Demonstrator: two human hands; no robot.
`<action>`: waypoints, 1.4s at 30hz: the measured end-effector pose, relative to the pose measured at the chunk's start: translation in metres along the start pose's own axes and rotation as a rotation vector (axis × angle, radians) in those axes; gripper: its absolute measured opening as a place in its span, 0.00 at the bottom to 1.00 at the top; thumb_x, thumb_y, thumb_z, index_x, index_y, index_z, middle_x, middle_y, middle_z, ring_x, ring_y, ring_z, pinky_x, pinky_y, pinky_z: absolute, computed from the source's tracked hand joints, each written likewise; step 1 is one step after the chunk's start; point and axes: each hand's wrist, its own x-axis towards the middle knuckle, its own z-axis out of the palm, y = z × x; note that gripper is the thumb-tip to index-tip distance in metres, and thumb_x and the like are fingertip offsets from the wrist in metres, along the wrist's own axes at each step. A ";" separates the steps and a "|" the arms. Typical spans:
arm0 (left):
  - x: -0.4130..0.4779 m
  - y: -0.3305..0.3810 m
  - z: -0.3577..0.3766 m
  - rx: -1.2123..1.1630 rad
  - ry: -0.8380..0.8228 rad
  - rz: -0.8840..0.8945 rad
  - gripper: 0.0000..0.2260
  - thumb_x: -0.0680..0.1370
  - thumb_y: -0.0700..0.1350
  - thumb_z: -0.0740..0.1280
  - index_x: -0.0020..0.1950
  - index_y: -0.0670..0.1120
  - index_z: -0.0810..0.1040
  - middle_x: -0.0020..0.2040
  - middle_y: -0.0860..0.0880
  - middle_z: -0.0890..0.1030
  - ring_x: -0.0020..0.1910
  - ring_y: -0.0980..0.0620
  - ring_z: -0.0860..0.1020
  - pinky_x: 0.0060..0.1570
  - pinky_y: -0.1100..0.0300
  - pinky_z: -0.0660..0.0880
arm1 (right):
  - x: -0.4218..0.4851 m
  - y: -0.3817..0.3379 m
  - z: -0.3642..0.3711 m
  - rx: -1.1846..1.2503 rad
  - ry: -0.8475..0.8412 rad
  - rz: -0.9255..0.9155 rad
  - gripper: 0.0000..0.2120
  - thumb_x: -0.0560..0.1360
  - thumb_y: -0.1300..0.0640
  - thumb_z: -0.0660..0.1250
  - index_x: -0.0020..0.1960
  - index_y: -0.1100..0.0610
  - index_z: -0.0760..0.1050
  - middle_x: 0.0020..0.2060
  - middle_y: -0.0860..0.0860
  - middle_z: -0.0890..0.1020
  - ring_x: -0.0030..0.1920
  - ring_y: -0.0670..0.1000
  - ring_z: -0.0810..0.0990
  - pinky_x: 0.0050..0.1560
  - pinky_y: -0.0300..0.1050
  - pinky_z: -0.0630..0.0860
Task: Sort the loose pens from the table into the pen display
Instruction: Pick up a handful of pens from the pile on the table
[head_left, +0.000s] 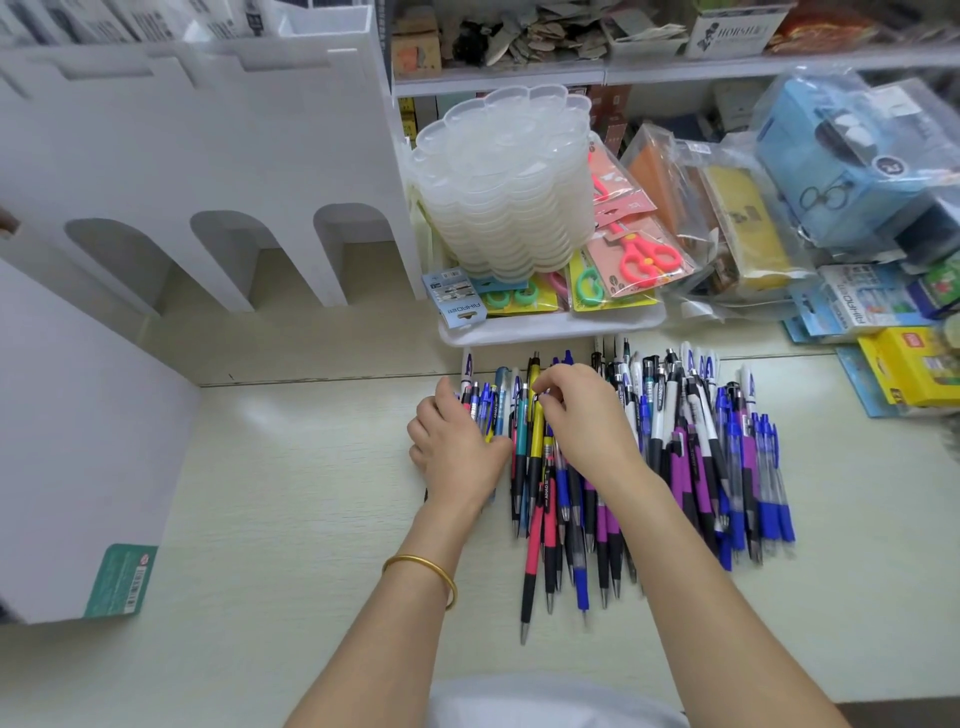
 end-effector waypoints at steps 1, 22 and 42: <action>-0.001 -0.001 0.000 -0.005 0.001 0.004 0.41 0.71 0.48 0.71 0.77 0.44 0.51 0.71 0.44 0.61 0.68 0.44 0.61 0.63 0.52 0.64 | 0.000 0.000 0.000 0.001 0.000 0.002 0.11 0.80 0.62 0.59 0.59 0.57 0.76 0.55 0.53 0.76 0.50 0.53 0.77 0.53 0.49 0.75; 0.002 0.003 0.004 0.202 0.032 0.005 0.33 0.73 0.42 0.68 0.74 0.40 0.56 0.65 0.39 0.66 0.60 0.41 0.67 0.58 0.54 0.67 | -0.005 -0.001 -0.002 0.052 0.015 0.014 0.10 0.80 0.61 0.59 0.58 0.56 0.76 0.53 0.52 0.77 0.47 0.53 0.78 0.52 0.51 0.76; -0.006 -0.010 -0.010 0.194 0.031 0.034 0.12 0.75 0.37 0.65 0.56 0.41 0.67 0.52 0.41 0.77 0.49 0.41 0.77 0.37 0.54 0.71 | -0.011 -0.008 -0.002 0.022 0.030 -0.026 0.11 0.80 0.61 0.59 0.59 0.57 0.76 0.55 0.53 0.77 0.50 0.51 0.77 0.53 0.45 0.74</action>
